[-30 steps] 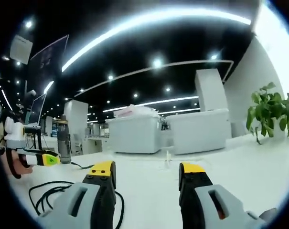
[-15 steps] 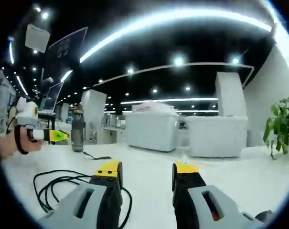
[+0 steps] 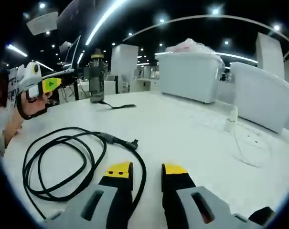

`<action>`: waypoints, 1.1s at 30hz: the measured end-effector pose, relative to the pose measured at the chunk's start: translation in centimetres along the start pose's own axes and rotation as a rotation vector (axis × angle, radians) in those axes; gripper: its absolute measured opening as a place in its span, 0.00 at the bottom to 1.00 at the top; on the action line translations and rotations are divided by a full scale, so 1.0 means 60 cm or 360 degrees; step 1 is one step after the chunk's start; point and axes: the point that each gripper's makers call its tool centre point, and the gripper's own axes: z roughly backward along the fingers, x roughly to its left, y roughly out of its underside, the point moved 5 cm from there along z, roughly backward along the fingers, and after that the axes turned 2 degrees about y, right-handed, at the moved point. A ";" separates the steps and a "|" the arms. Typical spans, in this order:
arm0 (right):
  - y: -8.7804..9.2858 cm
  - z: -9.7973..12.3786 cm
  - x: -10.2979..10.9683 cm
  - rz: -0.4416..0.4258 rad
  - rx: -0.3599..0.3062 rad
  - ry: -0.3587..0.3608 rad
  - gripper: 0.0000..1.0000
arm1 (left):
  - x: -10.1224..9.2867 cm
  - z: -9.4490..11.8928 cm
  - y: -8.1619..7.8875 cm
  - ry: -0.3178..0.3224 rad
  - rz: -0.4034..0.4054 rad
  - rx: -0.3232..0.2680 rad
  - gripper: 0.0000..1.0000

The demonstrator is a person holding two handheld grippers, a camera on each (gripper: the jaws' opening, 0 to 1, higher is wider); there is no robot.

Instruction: Coil the Type-C to USB data cable on the desktop and secure it with Velcro straps.

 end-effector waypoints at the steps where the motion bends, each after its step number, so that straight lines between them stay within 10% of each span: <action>1: -0.003 0.000 0.003 0.0027 0.0013 -0.0010 0.16 | 0.000 0.000 -0.003 0.0001 0.0008 -0.0011 0.69; 14: -0.016 0.011 0.018 0.0423 0.0152 -0.0028 0.01 | -0.020 -0.005 0.003 0.0116 0.0043 0.0004 0.66; 22: -0.075 0.080 0.024 0.0365 -0.0107 0.0021 0.01 | -0.095 -0.019 0.009 0.0537 0.0003 0.0019 0.61; 29: -0.135 0.166 0.120 0.0512 -0.0382 -0.0212 0.01 | -0.175 -0.023 -0.005 0.0967 -0.0128 -0.0011 0.61; 33: -0.137 0.189 0.155 0.0562 -0.0384 -0.0305 0.01 | -0.190 -0.020 -0.010 0.1102 -0.0069 0.0013 0.40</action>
